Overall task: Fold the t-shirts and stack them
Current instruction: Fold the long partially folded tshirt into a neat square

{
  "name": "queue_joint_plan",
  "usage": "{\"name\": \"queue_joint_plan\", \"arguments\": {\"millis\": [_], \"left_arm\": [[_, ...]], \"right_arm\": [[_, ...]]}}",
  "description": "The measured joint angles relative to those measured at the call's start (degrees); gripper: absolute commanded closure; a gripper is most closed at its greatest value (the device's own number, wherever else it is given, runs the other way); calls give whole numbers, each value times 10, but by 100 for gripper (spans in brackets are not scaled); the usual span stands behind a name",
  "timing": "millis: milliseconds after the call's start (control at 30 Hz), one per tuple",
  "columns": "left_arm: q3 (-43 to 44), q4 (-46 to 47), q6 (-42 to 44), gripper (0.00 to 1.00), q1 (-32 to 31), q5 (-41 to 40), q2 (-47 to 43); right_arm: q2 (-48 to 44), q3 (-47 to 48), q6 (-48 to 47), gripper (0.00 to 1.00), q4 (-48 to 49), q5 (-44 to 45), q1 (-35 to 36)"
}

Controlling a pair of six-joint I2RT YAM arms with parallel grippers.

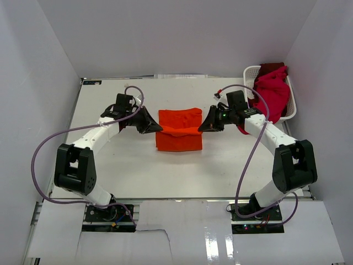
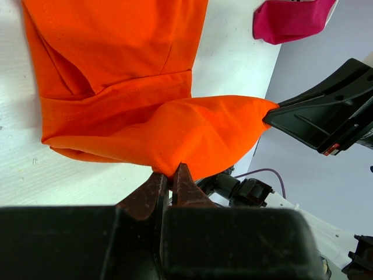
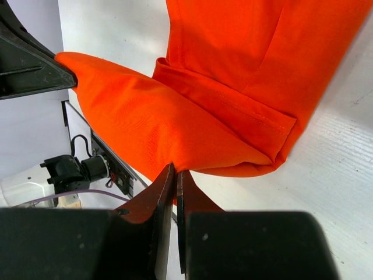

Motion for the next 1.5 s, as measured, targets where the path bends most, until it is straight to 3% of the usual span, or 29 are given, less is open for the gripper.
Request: {"name": "queue_joint_plan", "arguments": {"millis": [433, 933, 1500], "left_arm": [[50, 6, 0, 97, 3, 15, 32], [65, 16, -2, 97, 17, 28, 73], [163, 16, 0, 97, 40, 45, 147]], "right_arm": [[12, 48, -10, 92, -19, 0, -7], [89, 153, -20, 92, -54, 0, -9], [166, 246, -31, 92, -77, -13, -31]]}}
